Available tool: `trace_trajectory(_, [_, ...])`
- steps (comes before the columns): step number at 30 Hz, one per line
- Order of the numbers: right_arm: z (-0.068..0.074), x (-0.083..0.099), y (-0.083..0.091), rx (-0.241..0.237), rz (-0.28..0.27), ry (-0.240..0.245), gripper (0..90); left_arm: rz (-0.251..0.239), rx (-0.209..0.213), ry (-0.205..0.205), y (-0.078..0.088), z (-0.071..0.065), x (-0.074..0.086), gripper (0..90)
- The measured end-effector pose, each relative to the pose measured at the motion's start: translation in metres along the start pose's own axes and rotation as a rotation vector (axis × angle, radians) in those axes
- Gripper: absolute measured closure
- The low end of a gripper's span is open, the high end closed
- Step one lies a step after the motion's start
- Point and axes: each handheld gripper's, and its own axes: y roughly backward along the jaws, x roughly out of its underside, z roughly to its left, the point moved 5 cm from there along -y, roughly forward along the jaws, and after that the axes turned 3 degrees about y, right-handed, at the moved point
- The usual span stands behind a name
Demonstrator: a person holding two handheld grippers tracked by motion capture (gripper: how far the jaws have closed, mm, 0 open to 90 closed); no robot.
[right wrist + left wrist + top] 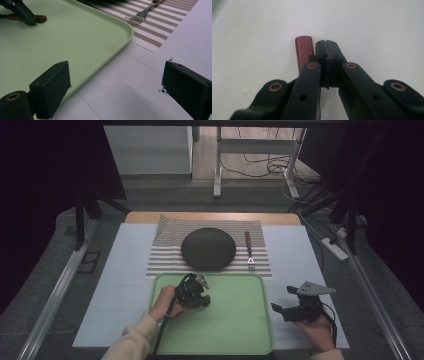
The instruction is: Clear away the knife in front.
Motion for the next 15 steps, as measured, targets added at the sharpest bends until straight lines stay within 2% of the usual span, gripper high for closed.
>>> trace_trajectory(15, [0.000, 0.001, -0.001, 0.007, 0.013, 0.019, 8.3, -0.055, -0.059, 0.086, 0.007, 0.020, 0.012, 88.7])
